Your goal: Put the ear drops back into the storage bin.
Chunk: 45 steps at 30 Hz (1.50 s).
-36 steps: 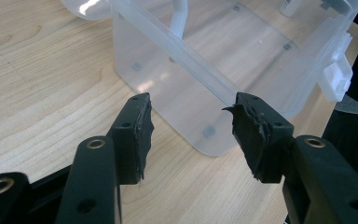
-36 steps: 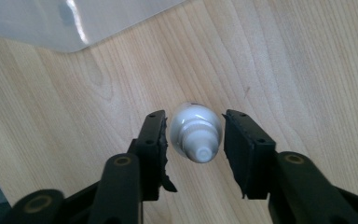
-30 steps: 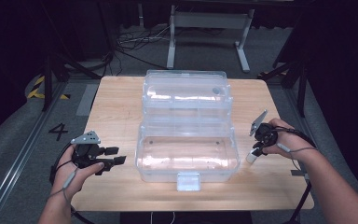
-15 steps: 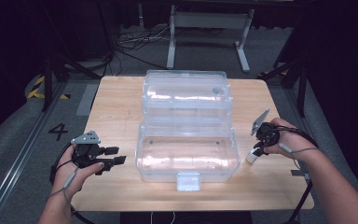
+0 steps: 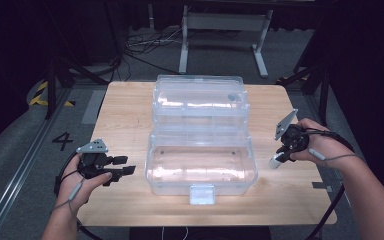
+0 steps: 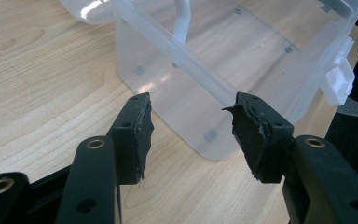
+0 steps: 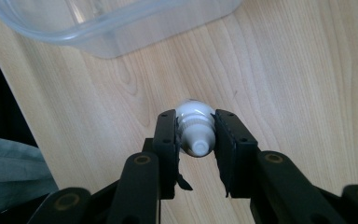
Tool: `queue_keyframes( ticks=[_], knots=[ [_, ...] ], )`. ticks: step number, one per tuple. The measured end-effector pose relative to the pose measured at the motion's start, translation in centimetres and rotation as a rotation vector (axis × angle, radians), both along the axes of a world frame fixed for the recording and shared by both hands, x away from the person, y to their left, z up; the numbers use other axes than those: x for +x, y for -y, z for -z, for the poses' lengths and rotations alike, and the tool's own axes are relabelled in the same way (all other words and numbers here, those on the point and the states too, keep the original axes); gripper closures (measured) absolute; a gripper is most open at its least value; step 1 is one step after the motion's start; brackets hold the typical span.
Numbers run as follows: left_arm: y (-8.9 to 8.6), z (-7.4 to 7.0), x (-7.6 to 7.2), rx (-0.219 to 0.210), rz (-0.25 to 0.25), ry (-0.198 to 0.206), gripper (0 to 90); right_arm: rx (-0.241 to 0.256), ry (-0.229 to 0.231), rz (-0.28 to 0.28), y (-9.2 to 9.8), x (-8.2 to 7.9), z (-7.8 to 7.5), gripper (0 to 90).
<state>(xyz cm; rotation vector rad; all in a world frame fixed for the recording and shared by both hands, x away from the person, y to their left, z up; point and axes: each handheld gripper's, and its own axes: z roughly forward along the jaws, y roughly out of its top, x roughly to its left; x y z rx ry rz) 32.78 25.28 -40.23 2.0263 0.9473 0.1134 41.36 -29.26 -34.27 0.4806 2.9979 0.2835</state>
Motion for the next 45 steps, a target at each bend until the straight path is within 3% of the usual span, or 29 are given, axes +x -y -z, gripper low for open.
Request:
queue_keyframes(
  ticks=[8,11,23,33,45],
  knots=[
    [0.0,0.0,0.0,-0.003,0.0,0.001,47.6,-0.006,0.008,-0.012,-0.4,-0.5,-1.6,71.0],
    [0.0,-0.1,0.0,-0.001,-0.001,0.003,47.6,0.027,-0.013,0.0,-0.6,-0.7,-2.2,71.0],
    [-0.1,-0.1,0.0,-0.003,-0.001,0.002,47.6,0.01,0.018,-0.045,-2.3,-2.0,-4.2,71.1],
    [-0.1,-0.1,0.0,-0.003,-0.001,0.0,47.5,0.01,0.049,-0.132,-4.8,-3.3,-5.9,71.0],
    [-0.2,0.0,0.1,-0.002,-0.004,-0.004,46.8,0.002,0.047,-0.191,-7.0,-4.0,-6.5,71.1]
  ],
)
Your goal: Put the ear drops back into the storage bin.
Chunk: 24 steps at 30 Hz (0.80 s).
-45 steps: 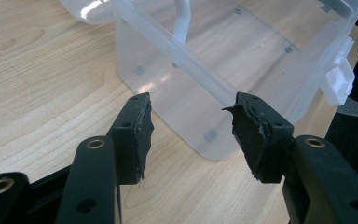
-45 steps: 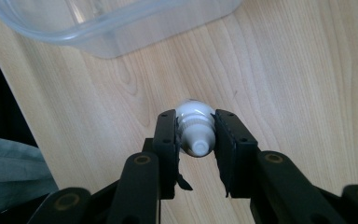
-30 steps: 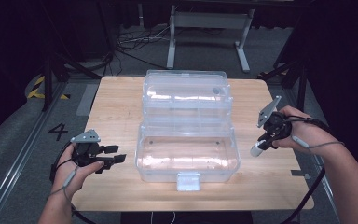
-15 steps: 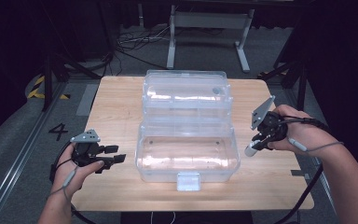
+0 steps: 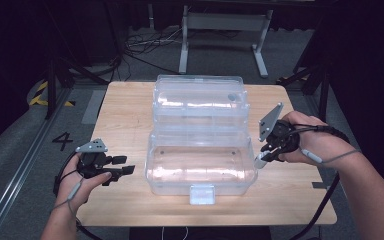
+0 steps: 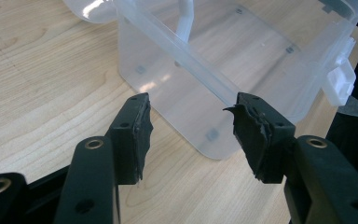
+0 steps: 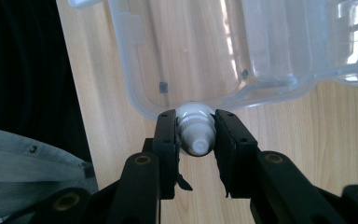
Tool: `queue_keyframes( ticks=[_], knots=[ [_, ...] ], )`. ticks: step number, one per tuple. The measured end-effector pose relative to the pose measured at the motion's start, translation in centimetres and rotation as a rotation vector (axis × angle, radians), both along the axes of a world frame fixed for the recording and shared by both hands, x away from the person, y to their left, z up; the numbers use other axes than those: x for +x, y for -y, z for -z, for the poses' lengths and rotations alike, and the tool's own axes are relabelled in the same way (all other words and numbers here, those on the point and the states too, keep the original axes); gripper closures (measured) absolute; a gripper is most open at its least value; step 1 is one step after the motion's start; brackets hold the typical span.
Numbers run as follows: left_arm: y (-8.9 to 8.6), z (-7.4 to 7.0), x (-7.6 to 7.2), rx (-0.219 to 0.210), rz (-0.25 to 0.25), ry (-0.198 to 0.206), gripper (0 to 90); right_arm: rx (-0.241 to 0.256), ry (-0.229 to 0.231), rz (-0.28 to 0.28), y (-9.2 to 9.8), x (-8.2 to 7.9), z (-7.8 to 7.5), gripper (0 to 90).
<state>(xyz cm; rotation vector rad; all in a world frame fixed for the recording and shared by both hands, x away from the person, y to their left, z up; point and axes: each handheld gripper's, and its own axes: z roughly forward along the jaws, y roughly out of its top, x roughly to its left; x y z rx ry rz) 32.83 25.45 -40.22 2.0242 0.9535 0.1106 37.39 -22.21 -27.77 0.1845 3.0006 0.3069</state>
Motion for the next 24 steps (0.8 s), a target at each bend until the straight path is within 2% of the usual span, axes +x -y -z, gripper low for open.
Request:
queue_keyframes(
  ticks=[6,12,19,24],
  knots=[
    [-0.1,0.0,0.0,-0.003,-0.002,0.001,46.4,-0.003,-0.014,-0.038,-1.1,-0.2,0.1,71.1],
    [-0.5,0.1,0.1,0.022,-0.034,0.012,45.3,-0.007,-0.033,-0.064,-2.1,-0.2,0.8,71.1],
    [-1.0,0.4,0.2,0.024,-0.067,0.022,43.8,-0.013,-0.06,-0.091,-3.2,0.0,2.0,71.1],
    [-1.1,0.4,0.3,0.025,-0.067,0.025,43.6,-0.03,-0.085,-0.095,-3.6,0.3,3.4,71.1]
  ],
)
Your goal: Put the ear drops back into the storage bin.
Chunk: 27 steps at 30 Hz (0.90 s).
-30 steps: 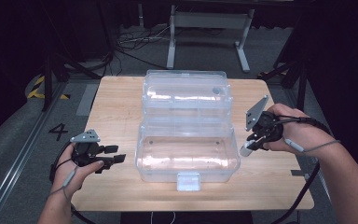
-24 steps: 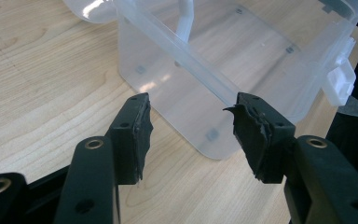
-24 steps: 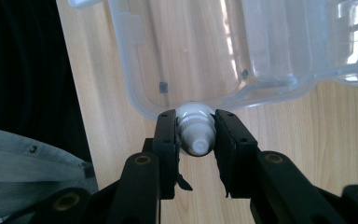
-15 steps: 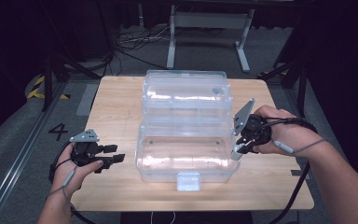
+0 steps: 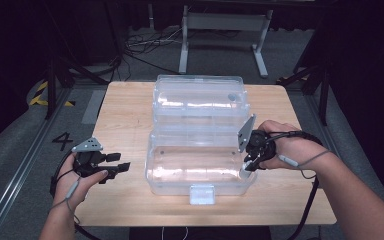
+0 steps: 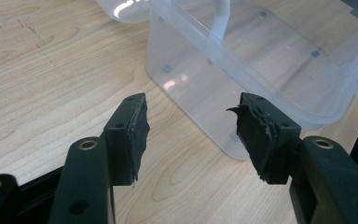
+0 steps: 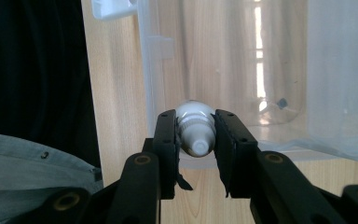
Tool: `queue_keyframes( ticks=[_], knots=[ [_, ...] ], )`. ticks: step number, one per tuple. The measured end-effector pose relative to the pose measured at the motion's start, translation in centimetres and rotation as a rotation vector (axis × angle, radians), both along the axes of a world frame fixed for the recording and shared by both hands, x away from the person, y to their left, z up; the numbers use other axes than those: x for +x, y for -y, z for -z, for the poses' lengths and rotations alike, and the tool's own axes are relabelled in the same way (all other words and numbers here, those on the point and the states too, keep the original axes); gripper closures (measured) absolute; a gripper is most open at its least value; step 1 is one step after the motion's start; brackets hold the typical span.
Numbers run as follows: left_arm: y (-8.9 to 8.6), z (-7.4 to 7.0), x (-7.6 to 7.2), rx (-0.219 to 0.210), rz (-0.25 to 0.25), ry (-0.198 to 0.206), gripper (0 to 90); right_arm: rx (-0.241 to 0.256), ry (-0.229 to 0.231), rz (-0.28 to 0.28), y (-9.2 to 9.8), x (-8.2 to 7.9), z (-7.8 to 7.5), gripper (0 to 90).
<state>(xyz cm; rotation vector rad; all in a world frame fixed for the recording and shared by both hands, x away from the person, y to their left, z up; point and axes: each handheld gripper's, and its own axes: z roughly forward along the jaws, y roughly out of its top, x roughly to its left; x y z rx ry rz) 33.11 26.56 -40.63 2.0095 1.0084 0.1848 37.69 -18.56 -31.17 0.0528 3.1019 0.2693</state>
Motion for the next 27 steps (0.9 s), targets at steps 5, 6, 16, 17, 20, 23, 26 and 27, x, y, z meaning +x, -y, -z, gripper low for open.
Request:
queue_keyframes(
  ticks=[5,6,16,17,20,23,26,27],
  knots=[
    [0.0,-0.1,-0.1,-0.005,-0.005,0.003,43.5,-0.027,-0.016,0.014,-0.2,0.2,1.1,71.0],
    [0.0,-0.1,0.0,-0.004,-0.006,0.005,43.4,-0.025,-0.015,0.009,-0.2,0.4,1.3,71.1],
    [-0.2,0.0,0.0,-0.004,-0.006,0.008,43.1,-0.073,-0.034,0.012,-0.6,1.1,3.3,71.1],
    [-0.2,0.0,0.0,-0.004,-0.006,0.008,43.1,-0.068,-0.033,0.006,-0.7,1.2,3.6,71.0],
    [-0.1,0.0,0.0,-0.005,-0.007,0.005,43.1,-0.087,-0.046,0.005,-0.8,1.3,4.1,71.0],
    [-0.1,0.0,0.0,-0.005,-0.006,0.005,43.1,-0.088,-0.054,0.004,-0.9,1.4,4.5,71.0],
    [-0.1,0.0,0.0,-0.003,-0.003,0.004,43.1,-0.098,-0.062,0.007,-0.9,1.4,5.0,71.1],
    [-0.1,0.0,0.0,-0.003,-0.003,0.004,43.1,-0.109,-0.063,0.004,-1.0,1.5,5.2,71.0]
  ],
)
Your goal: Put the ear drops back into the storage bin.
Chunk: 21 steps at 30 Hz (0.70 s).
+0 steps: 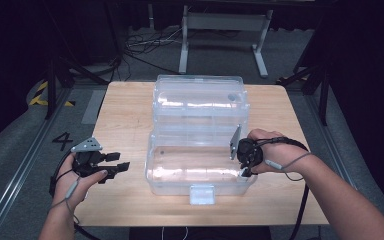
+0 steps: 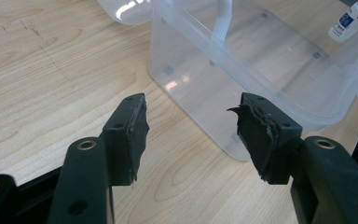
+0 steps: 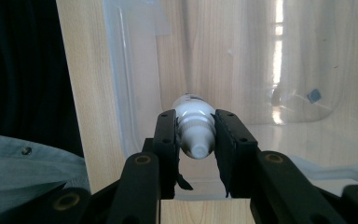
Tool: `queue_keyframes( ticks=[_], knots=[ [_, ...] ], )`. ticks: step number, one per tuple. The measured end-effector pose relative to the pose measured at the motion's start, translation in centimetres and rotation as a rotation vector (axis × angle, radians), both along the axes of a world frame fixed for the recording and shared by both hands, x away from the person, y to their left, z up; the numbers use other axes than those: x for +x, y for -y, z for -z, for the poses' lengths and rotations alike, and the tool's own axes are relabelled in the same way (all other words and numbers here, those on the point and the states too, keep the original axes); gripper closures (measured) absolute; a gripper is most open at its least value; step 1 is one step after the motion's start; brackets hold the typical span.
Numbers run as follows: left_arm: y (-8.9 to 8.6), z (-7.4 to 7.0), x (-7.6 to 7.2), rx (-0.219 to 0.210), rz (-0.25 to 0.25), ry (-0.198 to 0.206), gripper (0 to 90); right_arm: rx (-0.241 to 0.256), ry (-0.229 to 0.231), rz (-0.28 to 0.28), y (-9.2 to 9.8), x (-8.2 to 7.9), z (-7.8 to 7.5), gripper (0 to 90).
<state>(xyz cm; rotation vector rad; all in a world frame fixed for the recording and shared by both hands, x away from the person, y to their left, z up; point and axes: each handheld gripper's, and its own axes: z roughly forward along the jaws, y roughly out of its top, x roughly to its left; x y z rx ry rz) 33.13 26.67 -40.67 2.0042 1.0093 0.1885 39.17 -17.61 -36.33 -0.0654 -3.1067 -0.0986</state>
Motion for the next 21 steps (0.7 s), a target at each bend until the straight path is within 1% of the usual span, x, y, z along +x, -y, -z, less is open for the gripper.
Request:
queue_keyframes(
  ticks=[1,3,4,8,11,13,16,18,21],
  knots=[
    [0.0,0.0,0.0,-0.001,0.0,-0.002,43.1,0.0,0.0,0.0,0.0,0.0,0.0,71.0],
    [0.0,0.0,0.0,-0.001,0.002,0.0,43.0,-0.003,-0.004,0.0,0.0,0.1,0.5,71.0],
    [0.0,0.0,0.0,-0.002,0.001,-0.001,43.1,-0.012,-0.006,-0.003,0.0,0.1,0.7,71.0],
    [0.0,0.0,0.0,-0.002,0.001,-0.001,43.0,-0.008,-0.01,0.003,-0.1,0.2,1.3,71.0],
    [0.1,0.0,0.0,-0.001,0.003,-0.002,43.0,-0.015,-0.016,0.002,-0.2,0.3,1.8,71.0],
    [0.0,0.0,0.0,-0.001,0.002,-0.002,43.0,-0.006,-0.022,0.002,-0.2,0.4,2.1,71.0],
    [0.0,0.0,0.0,-0.001,0.001,-0.003,43.0,-0.017,-0.024,-0.006,-0.3,0.4,2.4,71.0],
    [0.0,0.1,0.0,0.001,0.004,-0.003,43.0,-0.011,-0.028,-0.006,-0.3,0.3,2.7,71.0],
    [0.1,0.1,0.0,0.0,0.002,-0.005,43.0,-0.019,-0.026,-0.007,-0.3,0.3,2.8,71.0]
  ],
)
